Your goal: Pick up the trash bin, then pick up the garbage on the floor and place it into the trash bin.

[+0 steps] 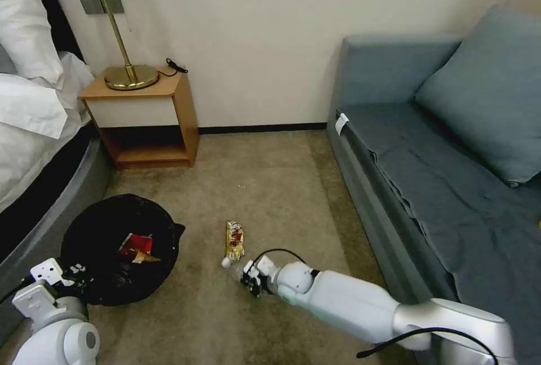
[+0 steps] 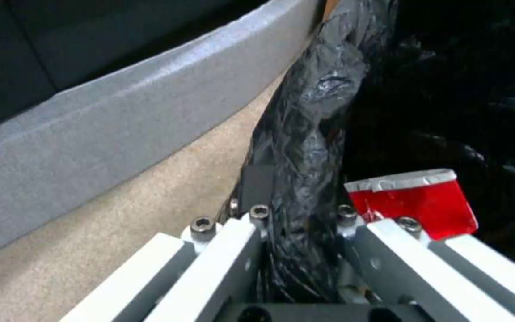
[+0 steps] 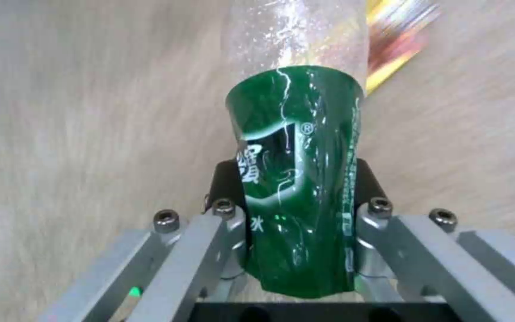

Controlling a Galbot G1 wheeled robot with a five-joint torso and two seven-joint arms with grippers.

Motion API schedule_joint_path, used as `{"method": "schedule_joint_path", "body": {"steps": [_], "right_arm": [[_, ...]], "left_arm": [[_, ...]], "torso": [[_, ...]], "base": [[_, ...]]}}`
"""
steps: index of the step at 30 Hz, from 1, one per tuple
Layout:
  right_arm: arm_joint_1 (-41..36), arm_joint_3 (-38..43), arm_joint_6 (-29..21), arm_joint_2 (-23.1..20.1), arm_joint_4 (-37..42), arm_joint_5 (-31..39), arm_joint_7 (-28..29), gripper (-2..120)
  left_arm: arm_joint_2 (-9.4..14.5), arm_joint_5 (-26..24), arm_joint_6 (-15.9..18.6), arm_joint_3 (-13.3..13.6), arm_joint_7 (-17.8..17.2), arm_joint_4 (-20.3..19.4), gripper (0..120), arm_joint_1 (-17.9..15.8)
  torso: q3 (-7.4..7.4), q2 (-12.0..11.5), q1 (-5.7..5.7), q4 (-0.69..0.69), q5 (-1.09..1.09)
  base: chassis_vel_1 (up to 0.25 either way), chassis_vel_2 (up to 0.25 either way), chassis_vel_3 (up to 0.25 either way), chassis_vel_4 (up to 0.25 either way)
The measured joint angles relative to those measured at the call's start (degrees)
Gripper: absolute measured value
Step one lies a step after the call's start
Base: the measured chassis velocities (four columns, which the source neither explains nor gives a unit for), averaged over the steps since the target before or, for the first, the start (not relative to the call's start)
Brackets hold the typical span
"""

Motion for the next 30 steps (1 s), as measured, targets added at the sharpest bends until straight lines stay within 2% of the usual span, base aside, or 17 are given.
{"method": "schedule_joint_path", "body": {"steps": [2, 3, 5, 10, 12, 14, 15, 16, 20, 24, 27, 30], "right_arm": [[0.23, 1.40, 0.22, -1.44, 1.98, 0.31, 0.22, 19], [0.76, 4.04, 0.65, -3.69, 6.23, 1.32, 0.54, 19], [1.75, 7.40, 0.80, -5.32, 12.38, 4.03, 1.80, 19], [2.73, 9.78, 0.88, -4.14, 19.44, 8.16, 5.30, 19], [3.25, 9.28, 0.99, -0.50, 22.65, 10.65, 8.94, 19], [3.78, 5.76, 2.32, 6.34, 23.28, 11.55, 13.23, 19], [3.92, 4.70, 2.63, 8.17, 22.47, 11.49, 14.18, 19], [3.92, 4.70, 2.63, 8.17, 22.47, 11.49, 14.18, 19], [4.19, -1.74, 4.82, 15.63, 15.53, 10.87, 18.51, 19], [3.53, -4.29, 5.80, 17.80, 12.67, 10.05, 19.94, 19], [2.15, -7.00, 8.07, 21.88, 7.30, 7.05, 21.89, 19], [1.61, -7.57, 8.09, 23.56, 6.28, 6.88, 22.60, 22]], "left_arm": [[0.00, 0.15, 0.02, 0.12, -0.01, 0.13, 2, -0.02], [0.00, 0.48, 0.09, 0.52, -0.02, 0.28, 2, -0.04], [-0.02, 0.89, 0.20, 1.18, 0.09, 0.36, 2, -0.08], [-0.02, 1.14, 0.45, 1.99, 0.07, 0.63, 2, -0.08], [-0.03, 1.56, 0.55, 2.60, 0.07, 0.73, 2, -0.12], [-0.04, 2.03, 0.74, 2.93, 0.08, 0.48, 2, -0.10], [-0.04, 2.14, 0.78, 2.99, 0.08, 0.38, 2, -0.07], [-0.04, 2.14, 0.78, 2.99, 0.08, 0.38, 2, -0.07], [-0.04, 2.69, 0.91, 3.21, 0.11, -0.34, 2, 0.27], [-0.04, 2.91, 0.97, 3.31, 0.13, -0.60, 2, 0.26], [-0.04, 3.46, 0.98, 3.70, 0.22, -0.67, 2, 0.36], [-0.04, 3.89, 0.93, 3.86, 0.30, -0.69, 2, 0.50]], "torso": [[0.00, 0.00, 0.00, -0.01, -0.02], [0.00, 0.00, 0.00, -0.04, -0.03], [0.00, 0.01, 0.00, -0.05, -0.02], [0.00, 0.01, 0.00, -0.03, -0.02], [0.00, 0.01, 0.00, -0.03, -0.03], [0.00, 0.01, 0.00, 0.01, -0.03], [0.00, 0.01, -0.01, 0.01, -0.03], [0.00, 0.01, -0.01, 0.01, -0.03], [0.00, 0.01, 0.00, -0.01, -0.04], [0.00, 0.00, 0.00, 0.00, -0.03], [0.00, 0.00, 0.00, -0.01, -0.04], [0.00, 0.01, 0.00, 0.00, -0.03]], "base": [[0.000, 0.000, 0.000, 0.000], [0.000, 0.000, 0.000, 0.000], [0.000, 0.000, 0.000, 0.000], [0.000, 0.000, 0.000, 0.000], [0.000, 0.000, 0.000, 0.000], [0.000, 0.000, 0.000, 0.000], [0.000, 0.000, 0.000, 0.000], [0.000, 0.000, 0.000, 0.000], [0.000, 0.000, 0.000, 0.000], [0.000, 0.000, 0.000, 0.000], [0.000, 0.000, 0.000, 0.000], [0.000, 0.000, 0.000, 0.000]]}}
